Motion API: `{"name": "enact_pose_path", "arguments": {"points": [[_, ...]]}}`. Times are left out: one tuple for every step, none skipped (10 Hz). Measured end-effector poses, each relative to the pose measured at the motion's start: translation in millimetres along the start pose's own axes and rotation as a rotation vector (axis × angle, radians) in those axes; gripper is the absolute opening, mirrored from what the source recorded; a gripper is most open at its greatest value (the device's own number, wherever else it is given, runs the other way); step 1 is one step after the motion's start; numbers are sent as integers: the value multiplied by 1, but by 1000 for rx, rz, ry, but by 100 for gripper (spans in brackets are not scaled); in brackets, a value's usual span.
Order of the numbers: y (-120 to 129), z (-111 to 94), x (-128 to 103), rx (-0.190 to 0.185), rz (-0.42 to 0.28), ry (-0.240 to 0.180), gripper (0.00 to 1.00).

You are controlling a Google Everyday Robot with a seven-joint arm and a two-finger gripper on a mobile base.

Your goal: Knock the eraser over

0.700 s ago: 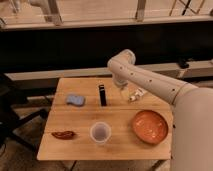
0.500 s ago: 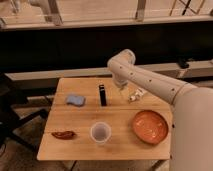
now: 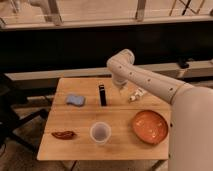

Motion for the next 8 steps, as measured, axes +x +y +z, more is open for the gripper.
{"name": "enact_pose_path", "arguments": {"points": [[-1,1,-1,0,-4,-2,63],[-1,1,-1,0,-6,-4,60],[-1,2,-3,-1,-10,-8,50],[-2,2,-4,1,-15,-14,40],[-2,3,-5,3,-19,-19,34],[-3,3,-7,8,-26,-27,22],[-4,4,-10,14,-36,-35,13],[-7,4,-16,19,-54,-44,5]]}}
